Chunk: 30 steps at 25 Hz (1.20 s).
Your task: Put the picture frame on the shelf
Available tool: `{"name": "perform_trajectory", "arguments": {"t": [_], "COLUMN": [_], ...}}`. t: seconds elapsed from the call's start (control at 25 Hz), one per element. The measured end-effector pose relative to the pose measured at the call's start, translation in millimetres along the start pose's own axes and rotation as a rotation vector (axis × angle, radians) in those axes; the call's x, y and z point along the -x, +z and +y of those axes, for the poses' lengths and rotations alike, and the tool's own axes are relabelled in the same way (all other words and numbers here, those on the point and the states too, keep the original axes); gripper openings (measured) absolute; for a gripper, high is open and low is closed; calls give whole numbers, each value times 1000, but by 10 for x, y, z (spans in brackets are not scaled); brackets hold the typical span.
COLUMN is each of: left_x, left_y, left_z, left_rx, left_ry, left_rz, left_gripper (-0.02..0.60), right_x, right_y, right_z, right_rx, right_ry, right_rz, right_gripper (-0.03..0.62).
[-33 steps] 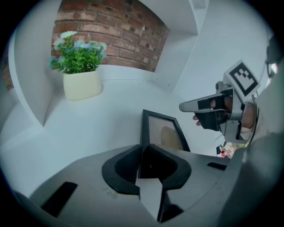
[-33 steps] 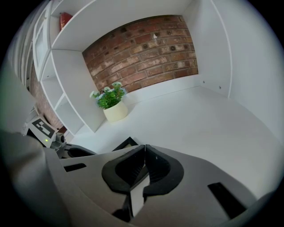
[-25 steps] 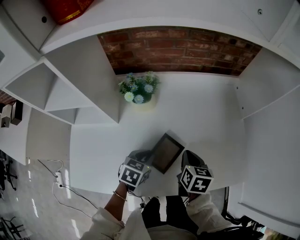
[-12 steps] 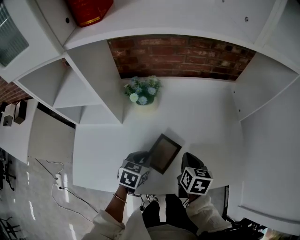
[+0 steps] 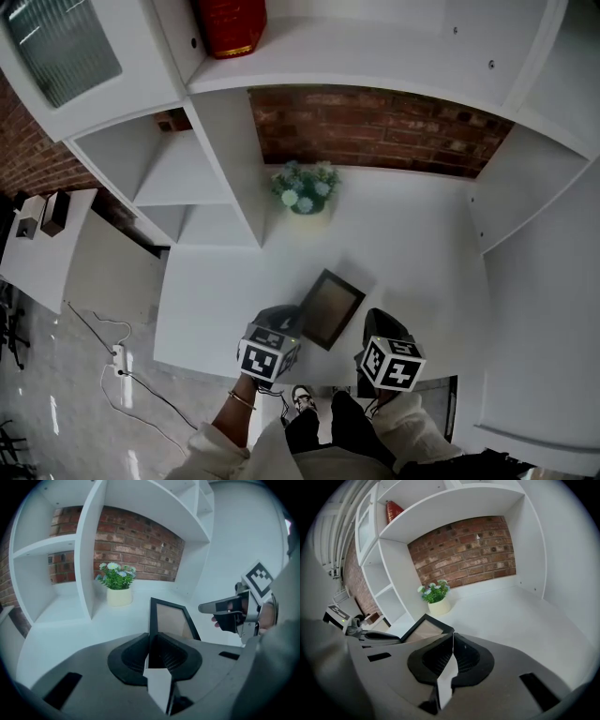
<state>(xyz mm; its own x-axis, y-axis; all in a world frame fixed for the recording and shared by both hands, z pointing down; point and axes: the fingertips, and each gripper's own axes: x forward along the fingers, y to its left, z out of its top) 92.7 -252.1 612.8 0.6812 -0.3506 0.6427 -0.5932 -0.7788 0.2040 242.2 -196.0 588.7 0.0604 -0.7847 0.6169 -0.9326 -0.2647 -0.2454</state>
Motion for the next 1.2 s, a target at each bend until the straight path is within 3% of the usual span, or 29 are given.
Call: {"name": "perform_trajectory", "arguments": {"t": [0.72,1.2], "left_x": [778,1569], "left_y": [184,-35], "left_z": [140,646], "left_rx": [15,117], "left_ry": [65,249], "left_rz": [-137,-207], "left_gripper": [66,66], "right_x": [438,319], "right_y": [281,271], "right_z": [584,1535], "right_rx": [74,153], "right_ry": [42,220], "right_rz": [-124,-126], "right_gripper": [23,23]}}
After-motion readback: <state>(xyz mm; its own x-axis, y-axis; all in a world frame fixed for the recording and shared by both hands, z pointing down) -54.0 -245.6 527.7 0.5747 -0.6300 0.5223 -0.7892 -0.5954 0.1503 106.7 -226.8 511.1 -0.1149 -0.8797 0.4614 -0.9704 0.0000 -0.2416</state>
